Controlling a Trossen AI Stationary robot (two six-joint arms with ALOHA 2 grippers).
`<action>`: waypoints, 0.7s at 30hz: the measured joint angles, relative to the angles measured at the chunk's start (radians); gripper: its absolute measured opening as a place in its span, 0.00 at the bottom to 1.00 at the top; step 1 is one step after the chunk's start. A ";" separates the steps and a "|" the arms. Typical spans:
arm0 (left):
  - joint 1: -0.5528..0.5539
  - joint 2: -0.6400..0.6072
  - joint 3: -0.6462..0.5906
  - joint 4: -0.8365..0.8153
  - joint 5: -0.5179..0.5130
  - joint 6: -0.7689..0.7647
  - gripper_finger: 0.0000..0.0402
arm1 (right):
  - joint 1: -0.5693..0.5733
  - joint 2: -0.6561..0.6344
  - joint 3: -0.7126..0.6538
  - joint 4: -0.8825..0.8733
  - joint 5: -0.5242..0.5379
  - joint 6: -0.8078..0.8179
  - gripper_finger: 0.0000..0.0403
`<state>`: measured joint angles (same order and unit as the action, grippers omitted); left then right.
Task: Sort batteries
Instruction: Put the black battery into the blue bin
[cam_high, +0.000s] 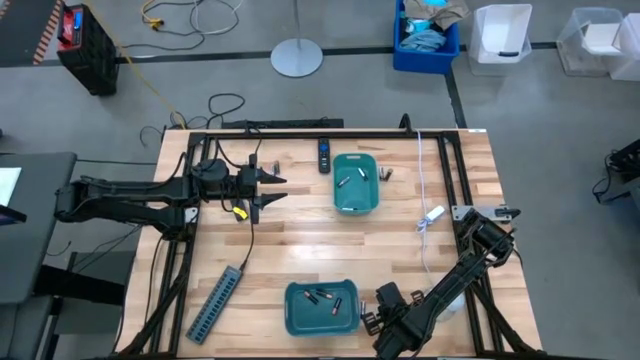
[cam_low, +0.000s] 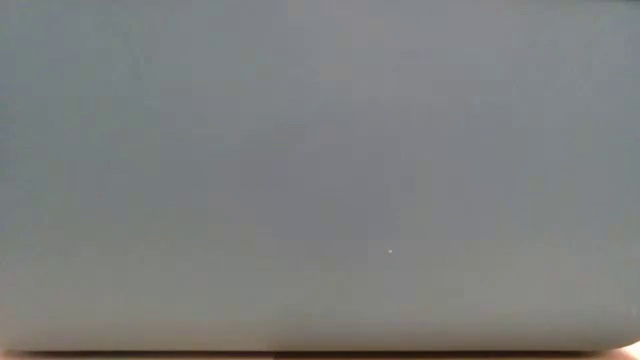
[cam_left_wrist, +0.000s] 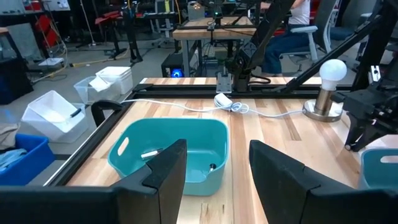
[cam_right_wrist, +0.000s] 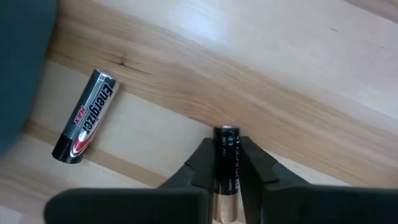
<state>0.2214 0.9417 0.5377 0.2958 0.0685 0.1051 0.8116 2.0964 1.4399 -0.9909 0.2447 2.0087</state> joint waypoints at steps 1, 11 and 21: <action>0.000 0.000 0.000 0.000 0.000 0.000 0.42 | 0.000 0.000 0.000 0.000 0.002 0.000 0.13; 0.000 0.000 0.000 -0.010 0.000 0.000 0.42 | 0.013 0.004 0.044 -0.091 0.064 0.000 0.11; 0.000 0.000 0.000 -0.012 0.000 0.000 0.42 | 0.030 0.002 0.154 -0.190 0.148 -0.094 0.11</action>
<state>0.2214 0.9417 0.5381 0.2840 0.0687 0.1055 0.8418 2.0982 1.5938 -1.1804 0.3924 1.9145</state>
